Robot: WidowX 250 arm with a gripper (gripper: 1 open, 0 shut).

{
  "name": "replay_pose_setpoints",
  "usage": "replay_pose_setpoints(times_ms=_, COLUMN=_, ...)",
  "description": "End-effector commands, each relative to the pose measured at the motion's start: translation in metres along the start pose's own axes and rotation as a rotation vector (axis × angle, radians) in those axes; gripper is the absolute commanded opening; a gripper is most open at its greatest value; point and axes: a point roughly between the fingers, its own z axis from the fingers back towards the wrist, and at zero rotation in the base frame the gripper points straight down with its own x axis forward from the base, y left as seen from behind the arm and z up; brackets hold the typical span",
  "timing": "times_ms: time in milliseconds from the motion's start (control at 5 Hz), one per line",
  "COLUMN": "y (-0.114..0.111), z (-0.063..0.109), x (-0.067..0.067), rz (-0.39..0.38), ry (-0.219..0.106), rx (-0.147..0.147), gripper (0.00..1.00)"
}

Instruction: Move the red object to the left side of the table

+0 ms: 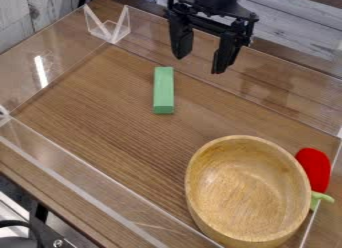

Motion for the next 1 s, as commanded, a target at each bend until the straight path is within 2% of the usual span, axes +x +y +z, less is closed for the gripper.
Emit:
replay_pose_setpoints(times_ms=0, y=0.004, z=-0.018, x=0.006, rz=-0.01, ry=0.037, rx=-0.007, gripper=0.0)
replay_pose_setpoints(times_ms=200, y=-0.022, z=-0.031, x=0.013, rz=-0.002, ry=0.027, rx=-0.036, gripper=0.0)
replay_pose_setpoints(times_ms=400, y=-0.041, z=-0.045, x=0.017, rz=0.052, ry=0.01, rx=-0.057, gripper=1.0)
replay_pose_setpoints(times_ms=600, y=-0.067, z=-0.058, x=0.018, rz=0.087, ry=-0.013, rx=-0.072, gripper=1.0)
replay_pose_setpoints(times_ms=800, y=-0.101, z=-0.069, x=0.017, rz=0.069, ry=-0.033, rx=-0.093, gripper=1.0)
